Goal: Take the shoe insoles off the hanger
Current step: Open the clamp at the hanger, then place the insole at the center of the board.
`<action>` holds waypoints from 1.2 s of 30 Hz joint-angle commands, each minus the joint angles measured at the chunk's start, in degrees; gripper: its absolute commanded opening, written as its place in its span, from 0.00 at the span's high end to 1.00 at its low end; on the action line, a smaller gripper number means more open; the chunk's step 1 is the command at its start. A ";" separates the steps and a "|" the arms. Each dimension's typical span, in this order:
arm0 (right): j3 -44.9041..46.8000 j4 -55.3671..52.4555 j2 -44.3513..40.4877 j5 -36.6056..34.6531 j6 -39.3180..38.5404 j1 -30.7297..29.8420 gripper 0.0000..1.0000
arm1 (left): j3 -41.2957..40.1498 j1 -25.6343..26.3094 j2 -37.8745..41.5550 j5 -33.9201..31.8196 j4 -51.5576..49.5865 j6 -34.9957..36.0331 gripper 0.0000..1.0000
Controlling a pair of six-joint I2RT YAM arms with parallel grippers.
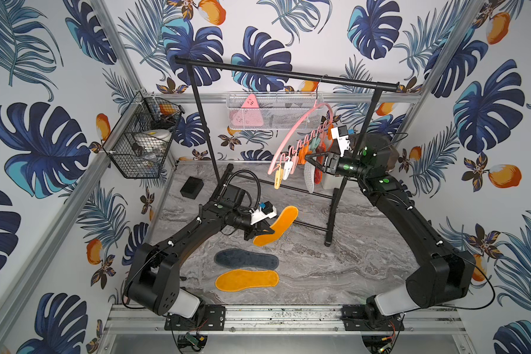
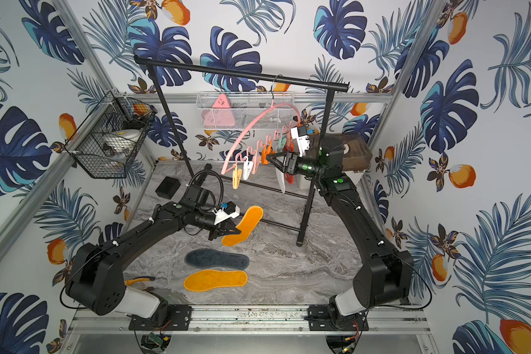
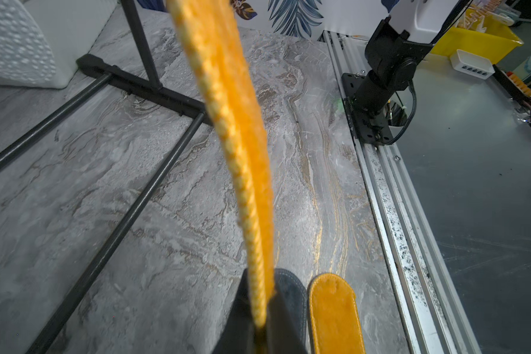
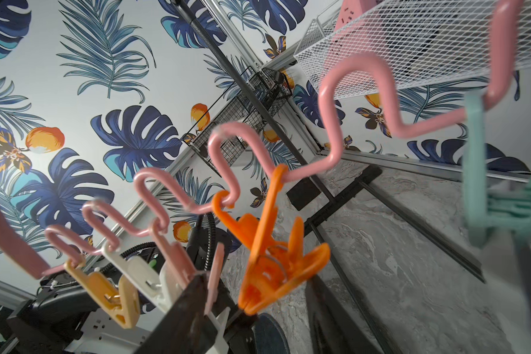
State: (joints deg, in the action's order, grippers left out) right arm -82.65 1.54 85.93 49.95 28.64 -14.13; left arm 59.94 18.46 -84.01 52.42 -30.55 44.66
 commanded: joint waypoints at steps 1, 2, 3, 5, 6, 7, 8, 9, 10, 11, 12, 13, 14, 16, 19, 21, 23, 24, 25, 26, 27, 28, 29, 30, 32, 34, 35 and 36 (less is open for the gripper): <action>1.01 -4.52 -1.34 -1.86 -4.33 -0.02 0.44 | -0.09 -1.67 1.55 -2.30 -4.72 2.84 0.91; 1.46 -5.29 -1.80 -2.11 -5.15 -0.02 0.44 | -0.01 -2.13 2.01 -2.94 -5.48 3.27 0.91; 1.95 -6.24 -2.37 -2.67 -6.19 -0.02 0.43 | -0.09 -2.70 2.55 -3.78 -6.04 3.41 0.90; 3.08 -8.26 -3.74 -4.03 -8.13 0.00 0.42 | -0.34 -3.53 3.59 -5.29 -6.68 3.24 0.90; 3.77 -9.06 -4.63 -4.92 -9.02 0.00 0.42 | -0.52 -3.92 4.10 -6.05 -7.06 3.23 0.90; 4.49 -9.63 -5.45 -5.52 -9.65 -0.02 0.42 | -0.68 -4.26 4.45 -6.99 -7.42 3.28 0.90; 5.41 -10.14 -6.57 -6.11 -10.29 -0.01 0.41 | -0.86 -4.47 4.97 -8.21 -7.88 3.40 0.90; 6.36 -10.49 -7.80 -6.61 -10.73 -0.02 0.41 | -1.01 -4.58 5.40 -9.65 -8.35 3.67 0.90; 7.22 -10.75 -9.03 -7.14 -11.14 -0.02 0.41 | -1.21 -4.66 5.81 -10.98 -8.99 4.32 0.90; 8.33 -11.12 -10.56 -8.05 -11.73 -0.02 0.41 | -1.52 -4.73 6.37 -12.88 -9.53 5.37 0.90; 9.68 -11.15 -12.32 -8.88 -12.08 -0.01 0.41 | -2.02 -4.70 6.89 -14.84 -9.86 6.45 0.90; 10.94 -11.00 -13.90 -9.43 -12.19 -0.02 0.41 | -2.49 -4.68 7.52 -16.74 -10.03 7.29 0.90; 12.62 -10.65 -15.76 -9.99 -12.21 -0.02 0.41 | -2.83 -4.78 8.01 -19.00 -10.57 8.27 0.90; 15.46 -10.38 -19.15 -10.61 -12.84 -0.02 0.41 | -2.73 -4.84 8.38 -22.17 -12.27 10.11 0.90; 18.81 -12.03 -23.24 -11.14 -14.26 -0.09 0.41 | -2.29 -5.01 8.57 -25.64 -15.16 13.02 0.90; 20.81 -12.70 -25.71 -11.28 -14.49 -0.19 0.41 | -2.48 -5.01 8.69 -28.08 -15.56 14.57 0.90; 22.30 -13.00 -27.80 -11.29 -14.58 -0.41 0.41 | -2.64 -5.02 8.62 -30.43 -15.31 15.15 0.90; 23.27 -12.73 -28.94 -11.36 -14.49 -0.54 0.41 | -2.56 -5.05 8.49 -31.68 -15.17 15.72 0.90; 24.10 -12.43 -29.90 -11.44 -14.49 -0.68 0.41 | -2.48 -5.02 8.26 -32.50 -15.03 16.16 0.90; 25.16 -11.83 -30.97 -11.49 -14.29 -0.80 0.41 | -2.55 -5.03 8.13 -33.75 -14.39 16.33 0.90; 26.17 -11.04 -31.95 -11.55 -14.02 -0.90 0.41 | -2.68 -5.01 7.92 -35.30 -13.56 16.65 0.90; 27.05 -10.28 -32.66 -11.57 -13.73 -0.94 0.41 | -2.85 -5.02 7.89 -36.31 -12.78 16.99 0.90; 28.00 -9.39 -33.46 -11.46 -13.32 -1.02 0.41 | -3.11 -5.02 7.64 -37.09 -11.99 17.37 0.90; 28.84 -8.61 -34.21 -11.46 -12.89 -1.01 0.41 | -3.45 -5.03 7.42 -38.07 -11.11 17.62 0.90; 30.01 -7.55 -35.22 -11.46 -12.48 -1.23 0.41 | -4.37 -5.01 6.66 -40.14 -8.54 17.03 0.90; 30.60 -7.77 -36.07 -12.03 -12.66 -1.40 0.41 | -5.55 -4.95 5.63 -43.67 -4.48 14.85 0.90; 30.76 -8.12 -36.56 -12.37 -12.80 -1.43 0.41 | -6.22 -4.92 5.05 -45.67 -2.27 13.66 0.90; 30.96 -8.50 -37.02 -12.80 -13.11 -1.38 0.41 | -6.99 -4.93 4.44 -47.81 -0.42 13.03 0.91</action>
State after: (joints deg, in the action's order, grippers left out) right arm -52.07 -8.99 49.87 38.37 15.68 -15.38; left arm 54.11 13.52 -78.54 11.27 -37.56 59.86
